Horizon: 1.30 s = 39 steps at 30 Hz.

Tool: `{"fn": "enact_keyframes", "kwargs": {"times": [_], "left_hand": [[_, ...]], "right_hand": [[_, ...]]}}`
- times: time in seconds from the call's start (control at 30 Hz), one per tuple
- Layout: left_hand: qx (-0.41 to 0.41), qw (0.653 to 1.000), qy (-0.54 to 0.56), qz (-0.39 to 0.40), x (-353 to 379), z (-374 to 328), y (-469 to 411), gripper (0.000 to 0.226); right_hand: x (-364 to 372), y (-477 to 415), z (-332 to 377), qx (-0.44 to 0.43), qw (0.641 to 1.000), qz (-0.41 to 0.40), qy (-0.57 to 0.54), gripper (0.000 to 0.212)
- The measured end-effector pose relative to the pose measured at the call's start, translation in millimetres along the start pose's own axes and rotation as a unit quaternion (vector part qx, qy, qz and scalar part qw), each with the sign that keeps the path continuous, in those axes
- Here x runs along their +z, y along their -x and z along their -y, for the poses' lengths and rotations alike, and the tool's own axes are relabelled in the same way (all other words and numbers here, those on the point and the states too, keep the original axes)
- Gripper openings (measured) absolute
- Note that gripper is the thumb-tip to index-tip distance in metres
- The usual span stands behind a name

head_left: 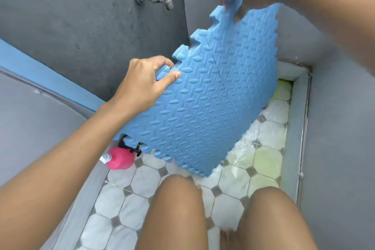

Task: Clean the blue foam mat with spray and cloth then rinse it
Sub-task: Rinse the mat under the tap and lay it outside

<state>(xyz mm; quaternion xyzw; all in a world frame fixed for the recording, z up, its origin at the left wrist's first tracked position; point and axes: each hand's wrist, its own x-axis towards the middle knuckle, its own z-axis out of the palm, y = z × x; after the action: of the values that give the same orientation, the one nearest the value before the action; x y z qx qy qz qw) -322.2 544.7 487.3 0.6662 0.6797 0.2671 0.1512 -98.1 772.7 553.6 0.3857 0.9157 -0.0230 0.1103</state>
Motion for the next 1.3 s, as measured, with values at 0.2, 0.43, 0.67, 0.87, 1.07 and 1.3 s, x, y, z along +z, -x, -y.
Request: {"fn": "enact_keyframes", "kwargs": {"times": [0.2, 0.43, 0.67, 0.87, 1.07, 1.3], "left_hand": [[-0.044, 0.995, 0.025, 0.088, -36.2, -27.4, 30.4, 0.032], [-0.121, 0.978, 0.029, 0.166, -78.3, -48.4, 63.9, 0.025], [-0.247, 0.953, 0.082, 0.156, -173.5, -88.1, 132.1, 0.018], [-0.441, 0.89, 0.107, 0.05, -254.5, -119.2, 253.8, 0.013], [-0.63, 0.763, 0.058, -0.132, -290.8, -189.4, 421.3, 0.012], [-0.768, 0.559, 0.054, -0.307, -258.8, -278.6, 587.4, 0.015]], "right_hand": [[-21.9, 82.7, -4.2, 0.058, 0.989, 0.028, -0.131, 0.032], [-10.1, 157.6, 15.0, 0.111, 0.967, 0.107, -0.203, 0.054], [-76.5, 190.5, 63.3, 0.008, 0.979, 0.18, -0.098, 0.04], [-132.4, 151.9, 161.0, -0.205, 0.97, 0.124, -0.047, 0.009], [-173.9, 168.7, 332.2, -0.375, 0.909, 0.179, -0.035, 0.005], [-177.9, 250.2, 530.8, -0.562, 0.804, 0.183, 0.059, 0.004]]}}
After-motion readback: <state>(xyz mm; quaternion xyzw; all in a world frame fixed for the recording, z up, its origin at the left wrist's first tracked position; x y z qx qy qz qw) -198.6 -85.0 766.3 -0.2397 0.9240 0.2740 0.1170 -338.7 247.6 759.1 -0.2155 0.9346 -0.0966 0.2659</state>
